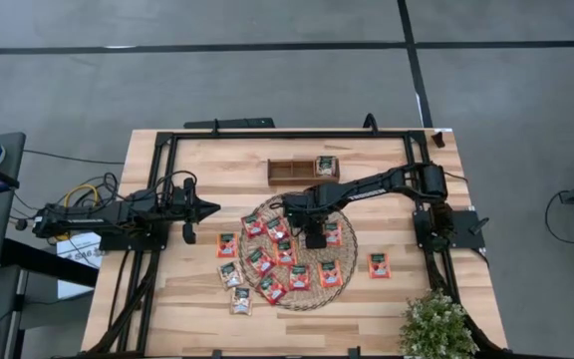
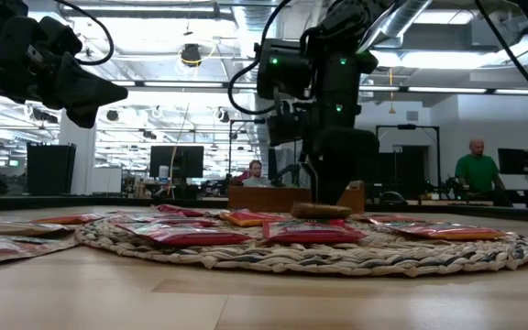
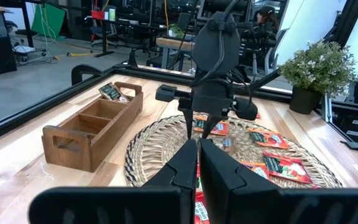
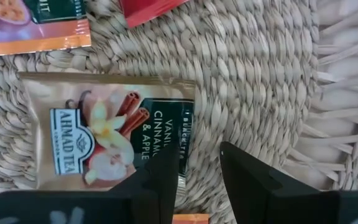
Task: Pick & Place Tea
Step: Put the top brown tea bag into the right slot of the wooden organizer
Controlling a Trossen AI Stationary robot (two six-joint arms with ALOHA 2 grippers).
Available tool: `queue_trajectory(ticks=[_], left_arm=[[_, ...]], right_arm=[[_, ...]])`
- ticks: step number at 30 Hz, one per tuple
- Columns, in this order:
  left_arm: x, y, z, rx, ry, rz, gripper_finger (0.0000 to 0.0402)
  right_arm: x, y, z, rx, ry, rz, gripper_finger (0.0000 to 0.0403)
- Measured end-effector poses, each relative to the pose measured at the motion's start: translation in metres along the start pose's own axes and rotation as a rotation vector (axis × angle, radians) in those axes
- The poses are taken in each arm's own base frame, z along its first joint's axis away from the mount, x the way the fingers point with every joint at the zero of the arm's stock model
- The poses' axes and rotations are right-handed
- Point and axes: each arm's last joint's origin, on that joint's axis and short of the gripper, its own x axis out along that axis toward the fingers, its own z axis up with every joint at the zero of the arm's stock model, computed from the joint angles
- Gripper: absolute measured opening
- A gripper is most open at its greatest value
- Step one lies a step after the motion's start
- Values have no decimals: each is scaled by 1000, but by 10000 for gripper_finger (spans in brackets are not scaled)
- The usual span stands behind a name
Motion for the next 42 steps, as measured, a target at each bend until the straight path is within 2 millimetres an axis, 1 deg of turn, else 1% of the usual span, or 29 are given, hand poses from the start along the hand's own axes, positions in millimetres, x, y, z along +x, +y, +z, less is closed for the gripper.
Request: queue_trajectory(ticks=[6,9,15,19,26,33,36,42], left_arm=[[0,0,0,0,0,0,8],[0,0,0,0,0,0,8],[0,0,0,0,0,-1,8],[0,0,0,0,1,-7,8],[0,-1,0,0,4,-25,8],[0,-1,0,0,4,-25,9],[0,-1,0,0,4,-25,9],[0,-1,0,0,4,-25,9]], right_arm=[[-2,0,0,0,-4,-1,113],[-6,0,0,7,-9,-2,113],[-21,-1,11,-5,-35,10,113],[-24,4,15,-21,-61,28,113],[-19,12,10,-35,-31,35,113],[-12,9,6,-10,-38,23,113],[-7,7,2,6,-23,24,113],[-4,11,-2,11,-12,26,113]])
